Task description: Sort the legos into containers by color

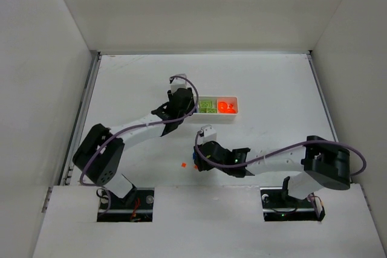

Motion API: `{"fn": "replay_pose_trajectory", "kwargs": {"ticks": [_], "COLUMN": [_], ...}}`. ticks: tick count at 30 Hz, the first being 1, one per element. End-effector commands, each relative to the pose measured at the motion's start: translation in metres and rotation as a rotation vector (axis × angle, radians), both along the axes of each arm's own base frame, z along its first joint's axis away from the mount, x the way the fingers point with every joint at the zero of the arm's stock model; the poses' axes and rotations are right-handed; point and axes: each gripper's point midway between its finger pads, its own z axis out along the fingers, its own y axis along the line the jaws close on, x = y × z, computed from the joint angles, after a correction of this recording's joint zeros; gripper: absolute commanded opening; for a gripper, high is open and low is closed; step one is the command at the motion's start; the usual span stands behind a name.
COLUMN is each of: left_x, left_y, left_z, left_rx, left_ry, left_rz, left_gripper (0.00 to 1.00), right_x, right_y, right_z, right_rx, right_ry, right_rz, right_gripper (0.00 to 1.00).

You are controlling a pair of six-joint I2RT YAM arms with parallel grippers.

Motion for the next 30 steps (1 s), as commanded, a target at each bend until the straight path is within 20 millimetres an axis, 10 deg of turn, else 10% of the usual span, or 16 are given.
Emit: {"fn": "replay_pose_trajectory", "kwargs": {"ticks": [1,20,30], "left_x": [-0.011,-0.115,-0.139], "left_y": [0.006,0.081,0.09], "left_z": [0.039,-0.006,-0.025], "left_rx": [-0.06,-0.062,-0.079], "left_ry": [-0.09,-0.019,0.016], "left_rz": [0.002,0.066,0.049], "left_gripper": [0.42,0.4,0.42], "right_x": [0.015,0.031,0.04], "right_y": [0.027,0.027,0.028], "right_z": [0.02,-0.02,0.044], "right_rx": [0.06,-0.08,0.05], "right_ry": [-0.053,-0.035,-0.093], "right_rz": [-0.009,-0.131,-0.124], "right_gripper": [0.5,0.28,0.24]}}
